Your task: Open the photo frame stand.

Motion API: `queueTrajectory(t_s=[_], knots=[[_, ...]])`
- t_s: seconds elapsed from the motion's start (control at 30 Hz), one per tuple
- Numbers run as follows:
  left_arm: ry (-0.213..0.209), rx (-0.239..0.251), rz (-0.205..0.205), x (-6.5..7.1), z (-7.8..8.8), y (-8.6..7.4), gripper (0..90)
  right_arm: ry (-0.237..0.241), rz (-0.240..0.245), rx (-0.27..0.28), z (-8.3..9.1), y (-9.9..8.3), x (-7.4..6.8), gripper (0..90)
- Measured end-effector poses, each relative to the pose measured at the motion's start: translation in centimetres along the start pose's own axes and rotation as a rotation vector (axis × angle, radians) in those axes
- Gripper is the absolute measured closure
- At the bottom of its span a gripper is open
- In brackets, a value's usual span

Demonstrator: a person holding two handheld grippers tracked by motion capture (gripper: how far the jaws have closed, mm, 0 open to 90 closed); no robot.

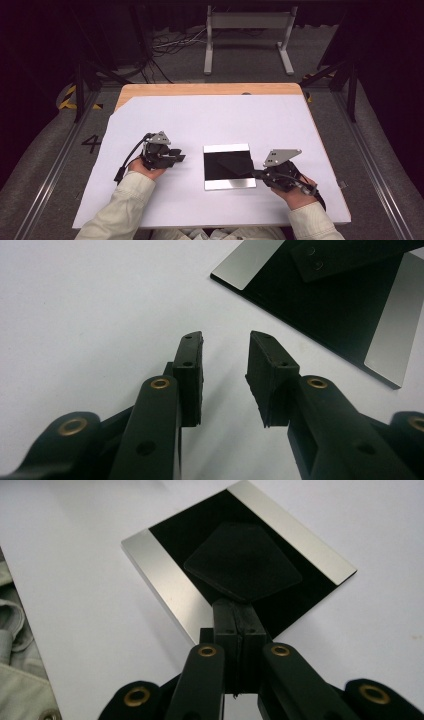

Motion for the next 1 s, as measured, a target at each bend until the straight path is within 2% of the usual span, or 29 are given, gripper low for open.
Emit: queueTrajectory(t_s=[0.17, 0.5, 0.7, 0.77, 1.0], knots=[[0.001, 0.002, -0.003, 0.0, 0.0, 0.0, 67.8, -0.019, 0.006, 0.033, 0.1, 0.8, 0.0, 89.7], [-0.003, 0.0, -0.007, 0.1, -0.1, 0.0, 67.8, -0.03, 0.003, 0.05, 0.1, 1.1, -0.1, 89.7], [-0.002, 0.003, -0.003, 0.0, 0.0, 0.0, 67.6, -0.028, 0.017, 0.009, 0.3, 0.8, 0.3, 89.6], [-0.006, 0.002, -0.001, 0.0, 0.0, 0.0, 67.5, -0.054, 0.019, -0.017, 0.6, 0.5, 0.7, 89.6], [-0.003, 0.003, -0.002, 0.1, -0.1, 0.0, 66.7, -0.077, -0.022, -0.003, 1.7, 0.2, 2.0, 89.4]])
Point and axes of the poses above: each handheld gripper's, and its own axes: z roughly backward along the jaws, y roughly out of its top, x roughly to its right, the point moved 4 cm from there along -z, roughly forward along the jaws, and after that the axes turned 3 degrees about z, right-handed, at the moved point
